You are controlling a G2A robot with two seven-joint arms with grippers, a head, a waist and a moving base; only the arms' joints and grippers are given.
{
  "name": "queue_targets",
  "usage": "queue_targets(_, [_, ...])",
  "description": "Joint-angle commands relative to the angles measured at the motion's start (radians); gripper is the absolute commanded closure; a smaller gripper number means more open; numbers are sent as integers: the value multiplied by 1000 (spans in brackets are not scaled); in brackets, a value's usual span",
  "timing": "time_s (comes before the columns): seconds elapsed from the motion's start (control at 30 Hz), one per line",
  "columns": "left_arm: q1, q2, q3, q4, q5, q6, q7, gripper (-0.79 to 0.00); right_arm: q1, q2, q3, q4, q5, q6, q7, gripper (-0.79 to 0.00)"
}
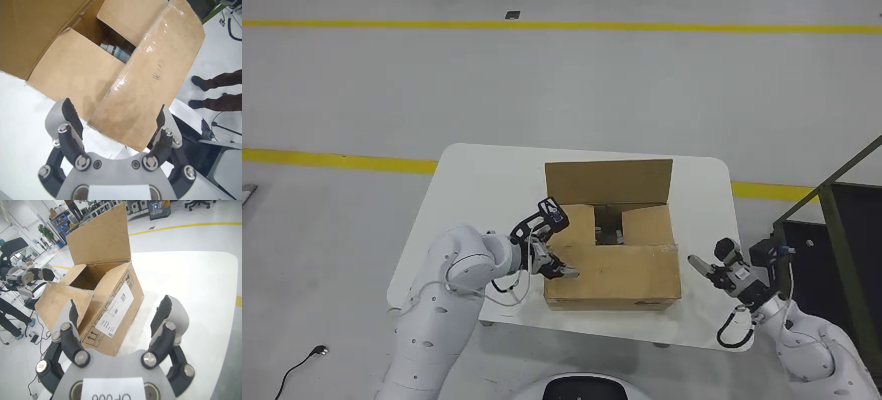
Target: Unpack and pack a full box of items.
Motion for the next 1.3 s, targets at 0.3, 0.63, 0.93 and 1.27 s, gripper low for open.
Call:
queue_targets(0.3, [-35,55,38,24,-137,50,-49,-785,8,1,-19,27,6,0,7,-785])
queue_targets(0.63, [-63,123,77,-14,-317,80,-79,-785,8,-2,-42,37,27,29,-17,-785])
queue_targets(0.93, [-77,203,141,-79,-410,60,-60,-785,-2,-8,-27,18,107,97,-79,-785])
queue_targets(1.27, [-112,324,259,-198,-500,17,-17,-785,-41,-7,14,-66,141,123,-77,-733])
